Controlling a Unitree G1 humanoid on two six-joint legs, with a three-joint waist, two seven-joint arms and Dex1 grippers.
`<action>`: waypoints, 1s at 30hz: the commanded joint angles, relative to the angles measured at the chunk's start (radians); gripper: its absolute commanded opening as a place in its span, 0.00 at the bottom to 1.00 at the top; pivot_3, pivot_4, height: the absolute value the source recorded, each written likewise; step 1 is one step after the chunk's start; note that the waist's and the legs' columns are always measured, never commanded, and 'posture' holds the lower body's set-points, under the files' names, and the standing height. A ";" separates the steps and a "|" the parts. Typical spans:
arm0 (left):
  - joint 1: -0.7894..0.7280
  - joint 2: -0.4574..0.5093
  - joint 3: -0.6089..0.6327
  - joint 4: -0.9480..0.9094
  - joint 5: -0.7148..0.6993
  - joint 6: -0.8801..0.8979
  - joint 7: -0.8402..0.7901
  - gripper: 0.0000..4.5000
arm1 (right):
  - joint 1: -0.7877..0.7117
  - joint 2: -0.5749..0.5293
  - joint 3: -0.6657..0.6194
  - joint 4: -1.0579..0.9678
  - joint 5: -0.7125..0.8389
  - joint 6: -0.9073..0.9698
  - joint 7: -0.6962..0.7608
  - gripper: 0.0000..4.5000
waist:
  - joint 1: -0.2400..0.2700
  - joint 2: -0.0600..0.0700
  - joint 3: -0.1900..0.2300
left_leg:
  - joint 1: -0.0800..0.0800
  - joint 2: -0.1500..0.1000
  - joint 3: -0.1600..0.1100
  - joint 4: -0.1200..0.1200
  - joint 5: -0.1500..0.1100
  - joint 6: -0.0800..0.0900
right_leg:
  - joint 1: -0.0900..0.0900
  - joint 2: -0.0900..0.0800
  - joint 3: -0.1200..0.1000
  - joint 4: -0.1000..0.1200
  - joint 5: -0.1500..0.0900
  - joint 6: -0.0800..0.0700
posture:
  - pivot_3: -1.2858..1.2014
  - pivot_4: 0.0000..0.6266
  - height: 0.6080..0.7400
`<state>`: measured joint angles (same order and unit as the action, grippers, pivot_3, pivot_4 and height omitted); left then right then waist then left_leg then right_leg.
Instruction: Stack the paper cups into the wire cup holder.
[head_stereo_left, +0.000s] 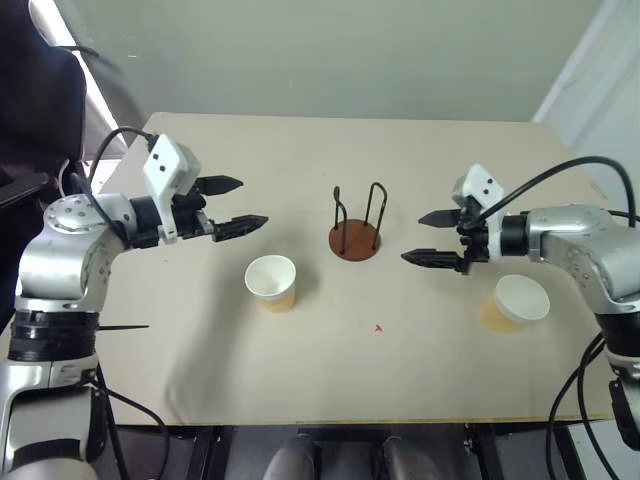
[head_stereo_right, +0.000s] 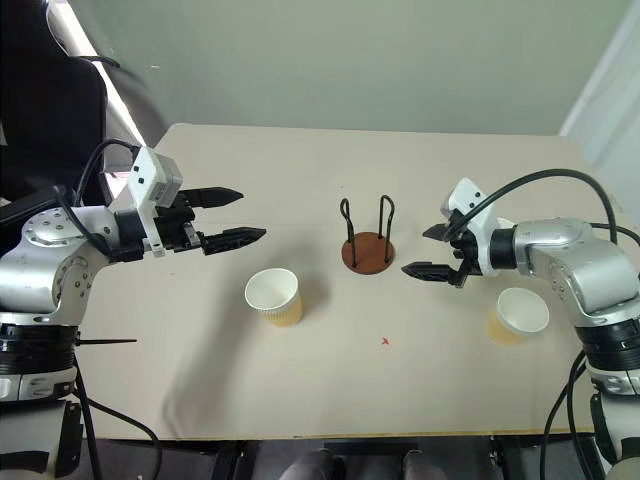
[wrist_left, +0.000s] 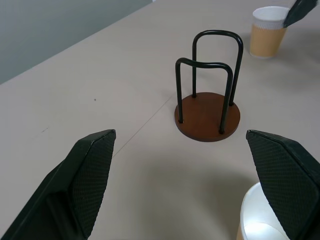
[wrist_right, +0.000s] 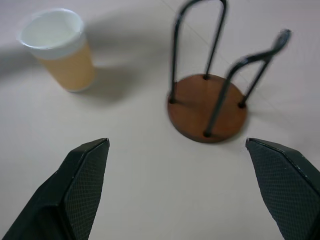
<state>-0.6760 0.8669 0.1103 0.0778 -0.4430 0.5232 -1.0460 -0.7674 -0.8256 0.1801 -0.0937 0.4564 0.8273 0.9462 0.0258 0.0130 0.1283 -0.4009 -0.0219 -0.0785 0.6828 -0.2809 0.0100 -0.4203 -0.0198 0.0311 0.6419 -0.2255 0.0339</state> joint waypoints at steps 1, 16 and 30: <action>0.002 0.018 0.033 -0.034 -0.006 -0.009 -0.002 1.00 | -0.058 0.044 0.006 0.043 -0.048 -0.044 -0.009 1.00 | -0.001 0.000 0.000 | 0.000 0.000 0.000 0.000 0.000 0.000 | 0.000 0.000 0.000 0.000 0.000 0.000 | 0.52 0.24 1.00; 0.012 0.094 0.033 -0.074 -0.113 0.123 -0.138 1.00 | -0.166 0.206 0.018 0.214 -0.176 -0.086 -0.053 1.00 | -0.003 0.000 0.000 | -0.003 0.000 -0.001 -0.001 0.000 0.000 | -0.003 0.000 -0.001 0.001 0.000 0.000 | 0.52 0.24 1.00; 0.003 0.096 0.025 -0.079 -0.107 0.135 -0.147 1.00 | -0.236 0.317 0.012 0.369 -0.254 -0.129 -0.102 1.00 | -0.004 0.000 0.000 | -0.004 0.000 -0.001 -0.001 0.000 -0.001 | -0.004 0.000 -0.001 0.001 0.000 0.000 | 0.52 0.24 1.00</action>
<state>-0.6534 0.9480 0.1182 0.0283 -0.5459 0.6602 -1.1939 -0.9707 -0.5151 0.2106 0.2784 0.2110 0.7158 0.8608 0.0215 0.0131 0.1283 -0.4048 -0.0219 -0.0793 0.6818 -0.2806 0.0093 -0.4241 -0.0198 0.0301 0.6425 -0.2256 0.0337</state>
